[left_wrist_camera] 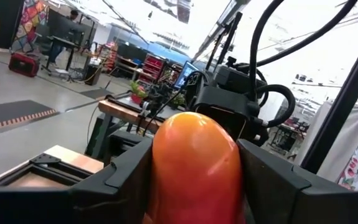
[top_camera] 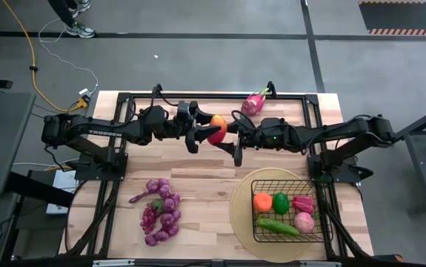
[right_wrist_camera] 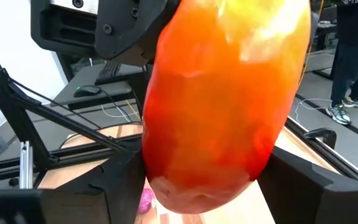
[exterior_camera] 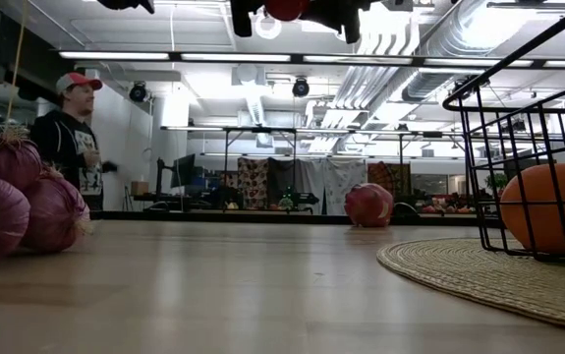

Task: Build produce basket
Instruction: Put the mango into the wire basket

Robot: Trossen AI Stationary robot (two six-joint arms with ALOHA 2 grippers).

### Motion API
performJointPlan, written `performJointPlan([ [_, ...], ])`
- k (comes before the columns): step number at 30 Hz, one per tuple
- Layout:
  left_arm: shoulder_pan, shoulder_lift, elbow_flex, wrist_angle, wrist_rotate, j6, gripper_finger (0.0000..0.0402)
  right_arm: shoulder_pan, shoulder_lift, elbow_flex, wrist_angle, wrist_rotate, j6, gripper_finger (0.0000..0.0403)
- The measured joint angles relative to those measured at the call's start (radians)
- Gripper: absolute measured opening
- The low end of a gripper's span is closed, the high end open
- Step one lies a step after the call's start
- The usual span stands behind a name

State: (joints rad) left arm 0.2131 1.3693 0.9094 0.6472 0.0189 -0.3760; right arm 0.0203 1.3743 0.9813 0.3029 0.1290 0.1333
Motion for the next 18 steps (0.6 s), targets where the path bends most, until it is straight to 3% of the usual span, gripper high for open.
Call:
performJointPlan([
  [6,0.026,-0.028,0.008,-0.062,0.048,-0.039,0.0244,-0.007,-0.011,0.001,-0.017,0.006,-0.019,0.0218],
  [14,0.056,-0.136,0.113,-0.516,0.225,0.021,0.0302,-0.008,-0.164,0.002,-0.250,0.065,-0.086,0.0214],
  [18,0.056,-0.207,0.125,-0.599,0.248,0.038,0.0308,-0.008,-0.274,0.001,-0.414,0.086,-0.061,0.0215],
])
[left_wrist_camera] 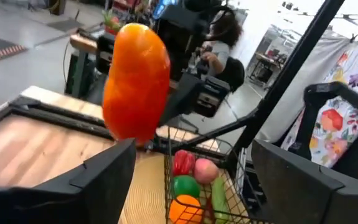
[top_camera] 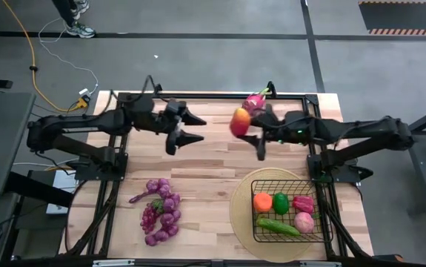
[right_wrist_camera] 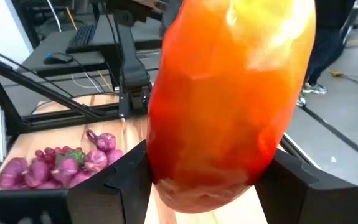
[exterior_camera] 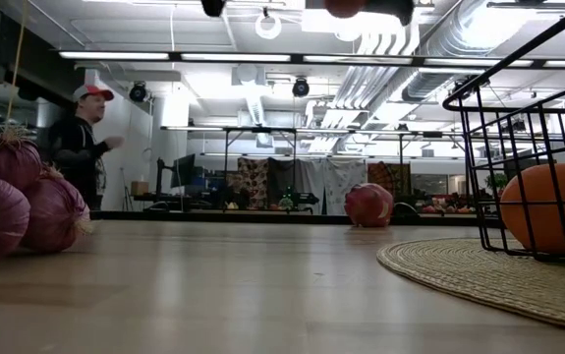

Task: Build produce basket
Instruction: Put the mango into the wire basket

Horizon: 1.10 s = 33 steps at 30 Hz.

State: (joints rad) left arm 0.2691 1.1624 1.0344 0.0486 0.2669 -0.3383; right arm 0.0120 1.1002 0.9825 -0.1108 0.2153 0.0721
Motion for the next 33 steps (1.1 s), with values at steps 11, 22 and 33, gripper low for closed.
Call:
performJointPlan([
  [11,-0.055,-0.129,-0.107,0.111,-0.257,0.080,0.0310,0.008,-0.208,0.000,-0.163,0.003,0.059,0.0216],
  [22,-0.067,-0.189,-0.217,0.271,-0.304,0.011,0.0310,0.008,-0.210,-0.001,-0.175,-0.049,0.063,0.0216],
  [33,-0.067,-0.189,-0.217,0.263,-0.275,0.021,0.0310,0.048,-0.209,-0.002,-0.314,-0.374,0.406,0.0216],
])
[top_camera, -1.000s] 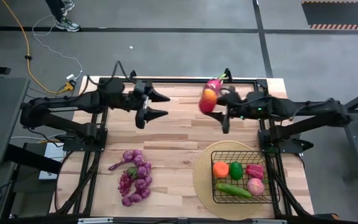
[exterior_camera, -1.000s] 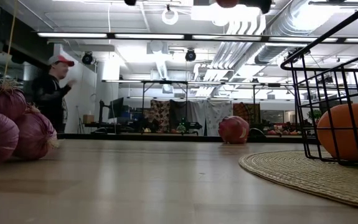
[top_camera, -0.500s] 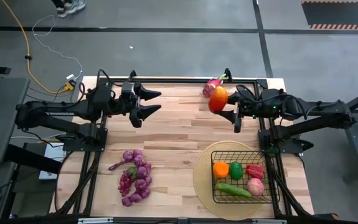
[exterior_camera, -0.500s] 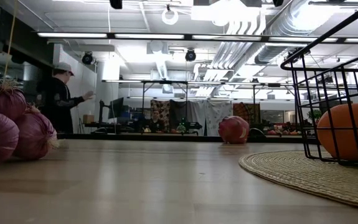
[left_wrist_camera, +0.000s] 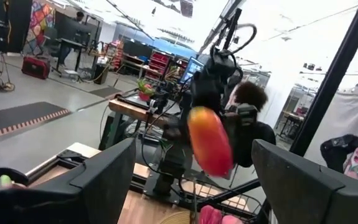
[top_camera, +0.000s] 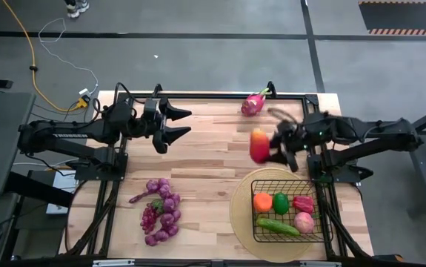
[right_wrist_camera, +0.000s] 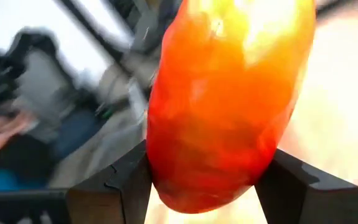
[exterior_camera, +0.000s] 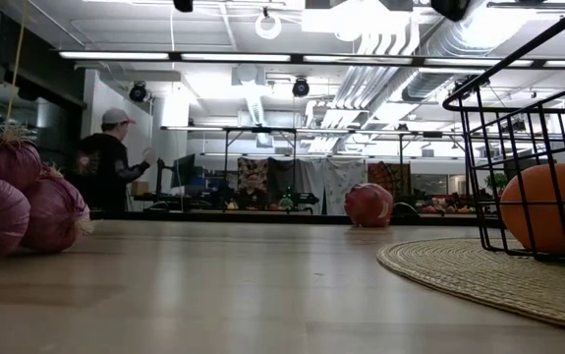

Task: Build produce basket
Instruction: Put the mango into the wire basket

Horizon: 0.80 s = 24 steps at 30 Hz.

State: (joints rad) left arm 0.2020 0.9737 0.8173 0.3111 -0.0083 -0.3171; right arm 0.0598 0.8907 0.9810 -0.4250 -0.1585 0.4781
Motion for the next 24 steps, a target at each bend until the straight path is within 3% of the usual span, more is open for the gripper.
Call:
performJointPlan([
  [7,0.000,0.000,0.000,0.000,-0.003,0.014,0.0310,0.230,0.000,0.000,-0.225,-0.035,0.331,0.0216],
  [15,0.000,0.000,0.000,0.000,-0.008,0.041,0.0310,0.521,0.037,0.000,-0.349,0.044,0.617,0.0216],
  [19,0.000,0.000,0.000,0.000,-0.043,0.041,0.0310,0.607,0.114,0.000,-0.479,0.042,0.641,0.0216],
  [24,0.000,0.000,0.000,0.000,-0.054,0.041,0.0310,0.656,0.235,0.000,-0.573,0.042,0.551,0.0219],
])
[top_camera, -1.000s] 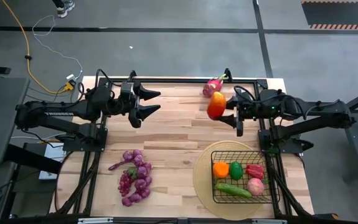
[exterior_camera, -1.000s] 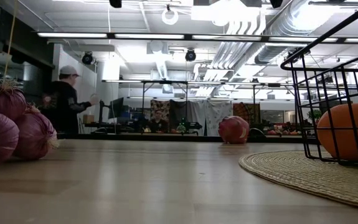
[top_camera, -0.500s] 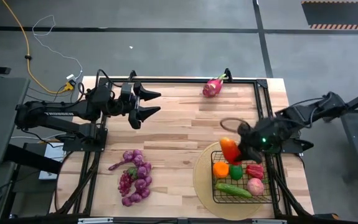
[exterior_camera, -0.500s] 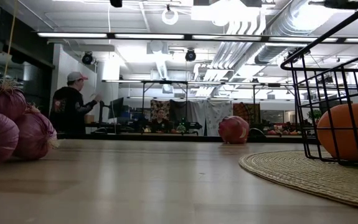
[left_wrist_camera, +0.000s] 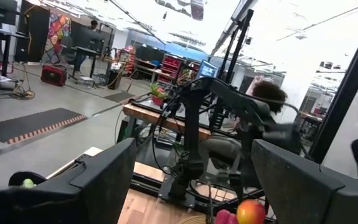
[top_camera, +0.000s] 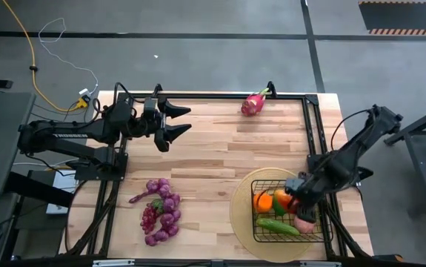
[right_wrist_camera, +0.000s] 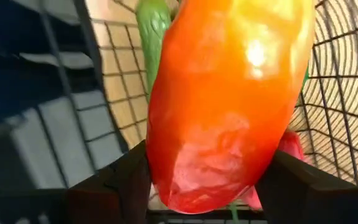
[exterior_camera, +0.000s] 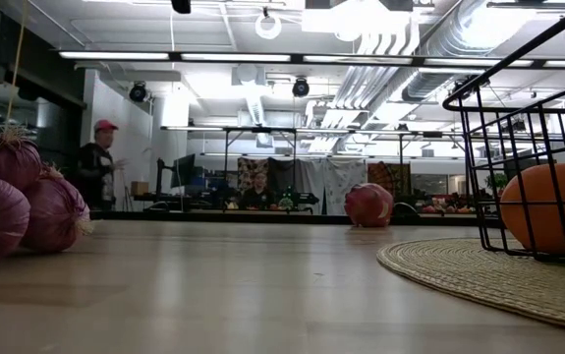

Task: Build produce basket
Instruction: Put the mango into the wire basket

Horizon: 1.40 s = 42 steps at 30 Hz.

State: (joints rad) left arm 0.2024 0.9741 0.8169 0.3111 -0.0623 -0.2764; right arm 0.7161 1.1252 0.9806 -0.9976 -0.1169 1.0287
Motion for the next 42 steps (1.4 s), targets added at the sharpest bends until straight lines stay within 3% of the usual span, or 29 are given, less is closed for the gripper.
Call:
performJointPlan([
  [9,0.000,0.000,0.000,0.000,-0.005,0.000,0.0310,0.048,0.205,0.000,0.004,-0.040,-0.114,0.0230],
  [17,0.000,0.000,0.000,0.000,-0.005,-0.008,0.0310,0.053,0.311,0.000,0.020,-0.037,-0.081,0.0232],
  [33,0.000,0.000,0.000,0.000,-0.005,-0.019,0.0310,0.057,0.320,0.000,0.088,-0.030,-0.125,0.0246],
  [38,0.000,0.000,0.000,0.000,-0.005,-0.019,0.0310,0.050,0.320,0.000,0.095,-0.161,-0.249,0.0280],
  [42,0.000,0.000,0.000,0.000,-0.005,-0.018,0.0310,0.049,0.320,0.000,0.070,-0.084,-0.239,0.0287],
])
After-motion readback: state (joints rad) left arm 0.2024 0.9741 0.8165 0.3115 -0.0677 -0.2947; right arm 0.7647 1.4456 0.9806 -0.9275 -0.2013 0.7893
